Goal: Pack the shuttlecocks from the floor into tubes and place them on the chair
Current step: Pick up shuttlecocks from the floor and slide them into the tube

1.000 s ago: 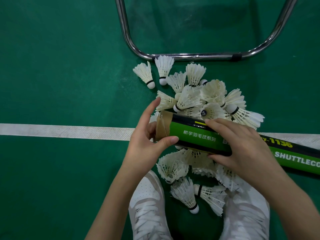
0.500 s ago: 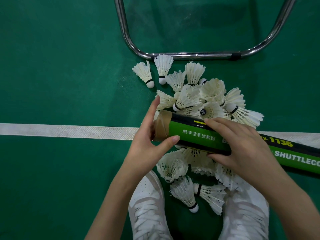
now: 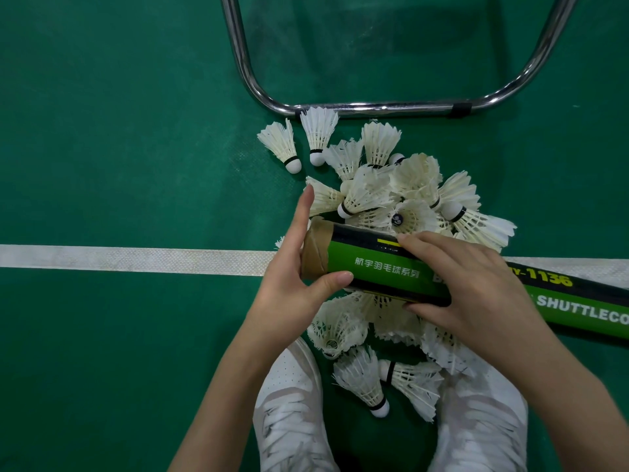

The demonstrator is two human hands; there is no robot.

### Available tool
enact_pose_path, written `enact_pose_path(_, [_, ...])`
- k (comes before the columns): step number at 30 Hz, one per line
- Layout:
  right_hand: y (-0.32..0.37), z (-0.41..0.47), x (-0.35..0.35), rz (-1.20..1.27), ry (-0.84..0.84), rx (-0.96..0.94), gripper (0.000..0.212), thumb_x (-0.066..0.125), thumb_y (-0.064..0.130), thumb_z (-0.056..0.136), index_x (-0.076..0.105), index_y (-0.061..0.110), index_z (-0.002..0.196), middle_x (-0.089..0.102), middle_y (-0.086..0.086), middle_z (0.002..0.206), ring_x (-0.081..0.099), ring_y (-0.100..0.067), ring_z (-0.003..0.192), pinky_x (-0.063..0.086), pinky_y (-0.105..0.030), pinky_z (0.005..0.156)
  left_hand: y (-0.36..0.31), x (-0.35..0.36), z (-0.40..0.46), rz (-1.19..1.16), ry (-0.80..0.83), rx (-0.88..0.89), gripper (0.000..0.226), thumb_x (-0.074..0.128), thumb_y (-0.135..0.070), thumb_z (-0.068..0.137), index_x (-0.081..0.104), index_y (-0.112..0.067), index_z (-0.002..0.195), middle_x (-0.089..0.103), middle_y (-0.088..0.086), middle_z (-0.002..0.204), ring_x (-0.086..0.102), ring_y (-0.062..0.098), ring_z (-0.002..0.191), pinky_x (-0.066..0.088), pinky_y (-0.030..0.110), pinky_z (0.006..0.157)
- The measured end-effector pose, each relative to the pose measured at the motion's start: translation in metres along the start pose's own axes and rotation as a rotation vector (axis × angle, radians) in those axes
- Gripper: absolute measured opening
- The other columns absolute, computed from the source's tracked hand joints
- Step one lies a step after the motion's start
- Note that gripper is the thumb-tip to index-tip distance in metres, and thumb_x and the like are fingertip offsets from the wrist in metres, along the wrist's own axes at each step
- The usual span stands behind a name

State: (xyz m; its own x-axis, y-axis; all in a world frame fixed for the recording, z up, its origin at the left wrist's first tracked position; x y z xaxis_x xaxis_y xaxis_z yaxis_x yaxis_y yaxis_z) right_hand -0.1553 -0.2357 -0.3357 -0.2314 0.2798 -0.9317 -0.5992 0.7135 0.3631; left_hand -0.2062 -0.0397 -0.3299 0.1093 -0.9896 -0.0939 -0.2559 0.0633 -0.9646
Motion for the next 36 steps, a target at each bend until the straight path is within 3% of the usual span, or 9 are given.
enact_pose_path(4, [0.0, 0.001, 0.001, -0.001, 0.005, -0.005, 0.092, 0.087, 0.032, 0.052, 0.041, 0.024, 0.132, 0.058, -0.002, 0.121, 0.056, -0.025, 0.107, 0.041, -0.039, 0.089, 0.0, 0.0, 0.001, 0.005, 0.043, 0.007, 0.094, 0.065, 0.006, 0.082, 0.015, -0.053, 0.137, 0.053, 0.01, 0.135, 0.063, 0.01, 0.105, 0.047, 0.019, 0.093])
enact_pose_path(8, [-0.001, 0.002, 0.001, -0.003, 0.008, -0.007, 0.092, 0.086, 0.033, 0.052, 0.04, 0.024, 0.132, 0.058, -0.003, 0.122, 0.057, -0.026, 0.107, 0.04, -0.039, 0.09, 0.002, -0.001, 0.001, 0.015, 0.034, 0.015, 0.091, 0.07, -0.013, 0.078, 0.021, -0.068, 0.132, 0.038, 0.013, 0.15, 0.048, 0.024, 0.129, 0.04, 0.037, 0.108])
enact_pose_path(10, [-0.001, 0.002, 0.0, 0.002, 0.005, -0.002, 0.091, 0.086, 0.032, 0.052, 0.042, 0.024, 0.131, 0.059, -0.003, 0.121, 0.057, -0.026, 0.106, 0.04, -0.04, 0.09, 0.004, -0.002, 0.0, 0.013, 0.008, 0.004, 0.092, 0.077, -0.015, 0.076, 0.025, -0.063, 0.134, 0.052, 0.007, 0.139, 0.056, 0.021, 0.122, 0.044, 0.038, 0.105])
enact_pose_path(12, [-0.001, 0.002, 0.0, 0.008, 0.004, 0.004, 0.09, 0.086, 0.032, 0.052, 0.044, 0.023, 0.131, 0.059, -0.003, 0.121, 0.057, -0.026, 0.106, 0.04, -0.04, 0.09, 0.006, -0.006, -0.001, 0.02, -0.02, -0.018, 0.091, 0.078, -0.018, 0.069, 0.027, -0.057, 0.134, 0.069, -0.002, 0.112, 0.066, 0.016, 0.102, 0.05, 0.029, 0.094])
enact_pose_path(16, [-0.006, 0.0, 0.0, 0.016, 0.021, 0.043, 0.09, 0.085, 0.034, 0.054, 0.043, 0.025, 0.133, 0.057, 0.0, 0.123, 0.055, -0.023, 0.107, 0.038, -0.037, 0.09, 0.011, -0.023, -0.001, 0.113, -0.106, -0.043, 0.09, 0.076, -0.03, 0.062, 0.026, -0.056, 0.132, 0.071, -0.007, 0.089, 0.065, 0.009, 0.096, 0.043, 0.022, 0.096])
enact_pose_path(22, [-0.013, -0.002, -0.002, 0.027, 0.046, 0.101, 0.089, 0.083, 0.036, 0.057, 0.04, 0.028, 0.135, 0.056, 0.001, 0.126, 0.054, -0.023, 0.11, 0.036, -0.037, 0.091, 0.03, -0.043, -0.003, 0.221, -0.211, -0.036, 0.079, 0.074, -0.027, 0.072, 0.031, -0.052, 0.134, 0.067, -0.02, 0.105, 0.058, 0.004, 0.114, 0.04, 0.026, 0.103])
enact_pose_path(27, [-0.013, -0.001, -0.003, 0.04, 0.05, 0.112, 0.089, 0.083, 0.036, 0.057, 0.04, 0.027, 0.135, 0.056, -0.001, 0.126, 0.056, -0.026, 0.11, 0.04, -0.042, 0.09, 0.05, -0.044, 0.003, 0.294, -0.265, -0.077, 0.071, 0.068, -0.009, 0.085, 0.035, -0.039, 0.139, 0.058, -0.019, 0.12, 0.05, 0.002, 0.12, 0.036, 0.013, 0.102])
enact_pose_path(31, [-0.012, 0.0, -0.003, 0.043, 0.053, 0.114, 0.089, 0.083, 0.036, 0.057, 0.04, 0.027, 0.135, 0.056, -0.001, 0.126, 0.055, -0.026, 0.11, 0.039, -0.041, 0.09, 0.061, -0.045, 0.011, 0.336, -0.246, -0.087, 0.074, 0.065, -0.01, 0.087, 0.03, -0.037, 0.146, 0.052, -0.016, 0.134, 0.044, 0.002, 0.128, 0.03, 0.023, 0.108])
enact_pose_path(36, [-0.011, -0.001, -0.003, 0.041, 0.058, 0.12, 0.09, 0.083, 0.036, 0.057, 0.04, 0.027, 0.135, 0.056, -0.001, 0.126, 0.055, -0.026, 0.111, 0.039, -0.042, 0.091, 0.066, -0.043, 0.015, 0.354, -0.242, -0.14, 0.071, 0.065, -0.012, 0.088, 0.03, -0.041, 0.143, 0.054, -0.019, 0.126, 0.043, 0.0, 0.123, 0.029, 0.024, 0.103])
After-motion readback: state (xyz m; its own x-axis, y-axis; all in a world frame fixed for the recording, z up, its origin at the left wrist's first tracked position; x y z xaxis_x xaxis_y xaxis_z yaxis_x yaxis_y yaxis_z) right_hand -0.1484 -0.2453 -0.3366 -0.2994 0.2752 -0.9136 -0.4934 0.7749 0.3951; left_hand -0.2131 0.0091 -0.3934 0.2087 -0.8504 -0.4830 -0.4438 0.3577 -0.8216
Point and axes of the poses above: each hand's wrist, its own z-axis towards the middle knuckle, its own x-axis out of the palm, y = z × x, the point moved 3 cm from there along z, towards the middle knuckle
